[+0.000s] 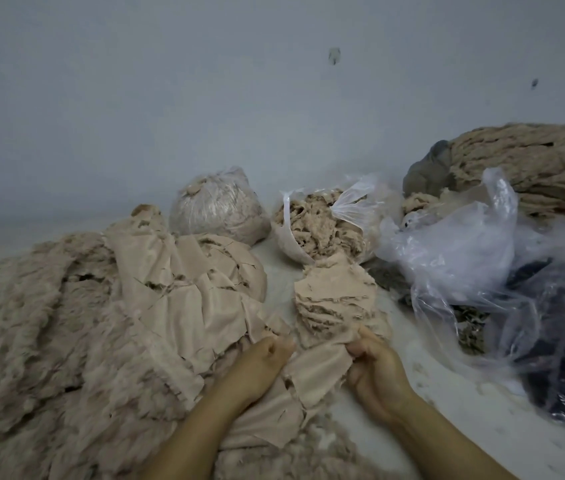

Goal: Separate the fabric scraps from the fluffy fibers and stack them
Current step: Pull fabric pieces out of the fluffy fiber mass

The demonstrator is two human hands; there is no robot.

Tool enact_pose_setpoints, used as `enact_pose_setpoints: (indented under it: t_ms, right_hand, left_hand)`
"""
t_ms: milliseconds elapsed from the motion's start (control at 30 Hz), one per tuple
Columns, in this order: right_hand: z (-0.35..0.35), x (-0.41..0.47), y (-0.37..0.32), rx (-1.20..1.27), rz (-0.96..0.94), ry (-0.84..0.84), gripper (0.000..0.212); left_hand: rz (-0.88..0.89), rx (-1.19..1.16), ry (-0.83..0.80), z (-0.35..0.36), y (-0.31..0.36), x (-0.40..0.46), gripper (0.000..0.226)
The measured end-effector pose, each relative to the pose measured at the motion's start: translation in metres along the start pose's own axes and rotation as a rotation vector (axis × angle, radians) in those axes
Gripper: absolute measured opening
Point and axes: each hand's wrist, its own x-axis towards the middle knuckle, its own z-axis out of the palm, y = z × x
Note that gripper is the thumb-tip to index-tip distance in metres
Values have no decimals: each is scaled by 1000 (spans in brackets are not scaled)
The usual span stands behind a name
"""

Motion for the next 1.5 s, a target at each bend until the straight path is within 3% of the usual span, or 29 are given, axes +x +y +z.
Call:
enact_pose_setpoints:
  t_ms: [100,200,267,333,400,500,567,667,733,800,833,900,1000,1067,1133,1267,1367,1500]
  right_hand:
    - [-8,0,-4,-72,124,-14,16]
    - [-8,5,-6,-398,296,-23,68]
    - [-1,10,-7,-631,318,-63,81]
    - [9,10,-5,-683,322,-199,63]
    - [17,4,4,-710,318,-285,39]
    - [21,3,17,-654,138,-119,19]
    - [19,6,16,-552,1,42,17]
    - [9,5,10,-418,-49,217,17]
    - [9,1,13,-463,-73,192,18]
    - [11,2,20,-474,-131,186,22]
    - [12,4,20,-482,-181,221,25]
    - [8,10,16,-454,-278,341,20]
    - [-6,16,3,-303,-363,502,9]
    - [-10,14,4,-334,-352,449,14]
    - [-5,10,14,-522,-295,327,22]
    - [14,-3,33,-795,-295,77,29]
    - [18,-6,34,-822,-341,80,36]
    - [13,1,24,-816,-374,218,38]
  left_hand:
    - [98,-318,-38,1,-1,-5,18]
    - [204,-417,-120,-4,-3,-9,10]
    - [226,-435,-209,-3,-3,-9,9]
    - [230,-454,-223,-3,-2,-9,7]
    - [246,-452,-121,-1,-3,-6,11]
    - [237,-425,45,1,-8,-1,17]
    - [209,-451,69,2,-11,1,20]
    - [128,-518,90,-3,-14,1,26]
    - [147,-500,-47,0,-14,-1,30]
    - [178,-375,-221,7,-12,-6,19]
    - [190,-335,-276,10,-11,-8,31]
    - [175,-333,-315,6,-12,-8,46]
    - [165,-388,-296,-6,-18,-7,42]
    - [185,-383,-268,-5,-18,-9,36]
    - [197,-379,-215,0,-12,-10,27]
    - [102,-624,-180,11,1,-10,54]
    - [10,-732,-81,16,5,-10,38]
    - [-44,-767,63,17,8,-7,17]
